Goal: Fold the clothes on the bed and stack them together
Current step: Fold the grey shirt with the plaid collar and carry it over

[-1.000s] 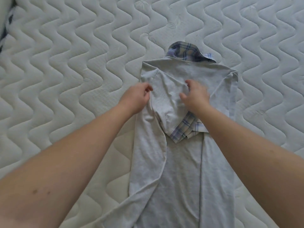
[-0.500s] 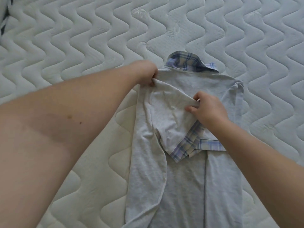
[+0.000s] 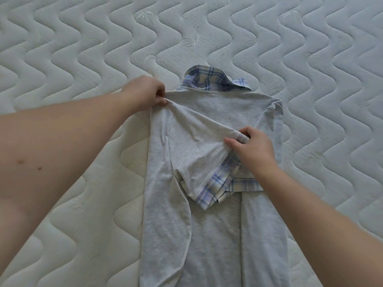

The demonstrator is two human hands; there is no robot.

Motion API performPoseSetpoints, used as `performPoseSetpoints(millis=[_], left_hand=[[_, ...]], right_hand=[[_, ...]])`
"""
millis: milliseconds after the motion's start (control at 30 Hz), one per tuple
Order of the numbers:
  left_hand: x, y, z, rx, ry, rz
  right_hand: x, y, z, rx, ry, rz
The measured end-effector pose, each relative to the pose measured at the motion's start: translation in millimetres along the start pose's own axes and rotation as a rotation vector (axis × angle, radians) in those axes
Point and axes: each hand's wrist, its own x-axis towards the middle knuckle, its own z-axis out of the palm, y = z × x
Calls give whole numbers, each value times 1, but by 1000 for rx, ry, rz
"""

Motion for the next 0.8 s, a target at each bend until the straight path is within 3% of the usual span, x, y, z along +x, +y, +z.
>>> performPoseSetpoints(millis=[267,400,567,667,800], left_hand=[[-21,-3,23,-226,175,-110],[-16,-19,12,-169,69,-182],[-8,-14,-1,-132,-13,-138],[-13,-6,-2,-230,64,-170],[-40,8,0,-339,259,-238]], right_hand=[[-24,9,3,231,-65,76],[-24,9,5,197,-55,85],[-27,3,8,277,-32,101],[-36,-5,10,283,20,15],[-63,-21,23,73,79,-240]])
